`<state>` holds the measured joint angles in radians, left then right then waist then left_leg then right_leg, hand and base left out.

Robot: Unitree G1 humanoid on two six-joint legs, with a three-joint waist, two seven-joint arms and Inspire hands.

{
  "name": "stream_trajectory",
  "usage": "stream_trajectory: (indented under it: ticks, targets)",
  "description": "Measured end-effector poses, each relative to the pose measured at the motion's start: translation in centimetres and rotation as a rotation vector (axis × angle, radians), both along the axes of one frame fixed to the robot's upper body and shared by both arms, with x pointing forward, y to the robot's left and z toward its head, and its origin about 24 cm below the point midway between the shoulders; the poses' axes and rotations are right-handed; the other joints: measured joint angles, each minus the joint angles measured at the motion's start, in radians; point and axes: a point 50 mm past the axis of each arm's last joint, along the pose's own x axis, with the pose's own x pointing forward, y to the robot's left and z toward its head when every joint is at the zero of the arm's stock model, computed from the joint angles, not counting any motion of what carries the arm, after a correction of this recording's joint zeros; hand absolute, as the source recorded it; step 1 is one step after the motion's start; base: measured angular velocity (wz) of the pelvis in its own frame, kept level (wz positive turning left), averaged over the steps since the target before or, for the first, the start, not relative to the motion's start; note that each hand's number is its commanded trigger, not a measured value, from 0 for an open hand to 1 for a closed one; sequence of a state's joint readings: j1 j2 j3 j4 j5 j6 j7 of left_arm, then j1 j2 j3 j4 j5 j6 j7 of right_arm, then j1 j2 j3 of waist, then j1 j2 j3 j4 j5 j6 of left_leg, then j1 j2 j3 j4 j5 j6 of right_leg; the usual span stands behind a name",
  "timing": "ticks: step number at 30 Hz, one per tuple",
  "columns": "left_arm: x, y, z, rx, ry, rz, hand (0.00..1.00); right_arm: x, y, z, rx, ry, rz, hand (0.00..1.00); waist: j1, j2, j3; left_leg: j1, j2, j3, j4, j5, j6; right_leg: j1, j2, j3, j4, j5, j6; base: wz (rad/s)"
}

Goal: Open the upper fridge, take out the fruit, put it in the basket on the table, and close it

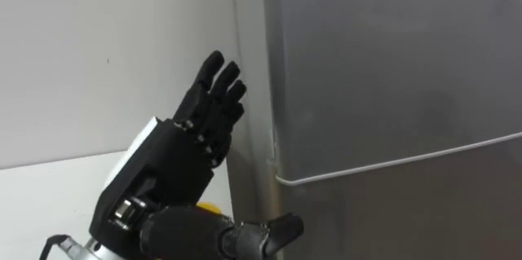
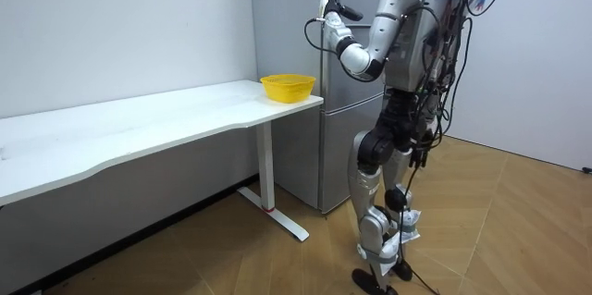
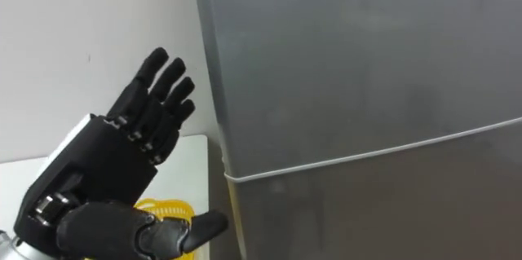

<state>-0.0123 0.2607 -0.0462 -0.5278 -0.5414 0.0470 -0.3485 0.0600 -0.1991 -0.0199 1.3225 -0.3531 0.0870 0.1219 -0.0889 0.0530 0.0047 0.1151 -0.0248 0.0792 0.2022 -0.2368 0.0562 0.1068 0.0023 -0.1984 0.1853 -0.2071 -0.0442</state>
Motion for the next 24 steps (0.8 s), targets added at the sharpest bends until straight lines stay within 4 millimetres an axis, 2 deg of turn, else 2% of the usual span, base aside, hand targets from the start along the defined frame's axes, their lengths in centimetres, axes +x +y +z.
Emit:
stream_trajectory:
  ticks: [1,9,24]
  targets:
    - [-0.06,-0.08,0.01,-0.008,0.0,-0.022,0.0,0.03,0.01,-0.01,0.001,0.0,-0.002,0.0,-0.003,0.0,0.0022,0.0,0.0,0.0,0.0,0.0,0.0,0.002,0.0,-0.002,0.0,0.0,0.0,0.0]
    - [-0.21,-0.58,-0.21,0.02,0.005,-0.089,0.0,-0.01,0.09,-0.03,0.0,0.008,0.014,0.0,-0.017,0.002,0.0031,-0.004,0.0,0.003,-0.001,0.0,0.0,0.003,0.0,-0.004,-0.001,0.0,0.0,0.0]
    - [-0.1,-0.87,-0.63,0.008,0.042,-0.113,0.0,-0.27,-0.34,0.08,-0.016,0.042,0.045,0.0,-0.018,0.002,0.0014,0.0,-0.001,0.008,-0.003,0.0,0.0,0.007,-0.001,0.0,0.0,0.0,0.001,0.0]
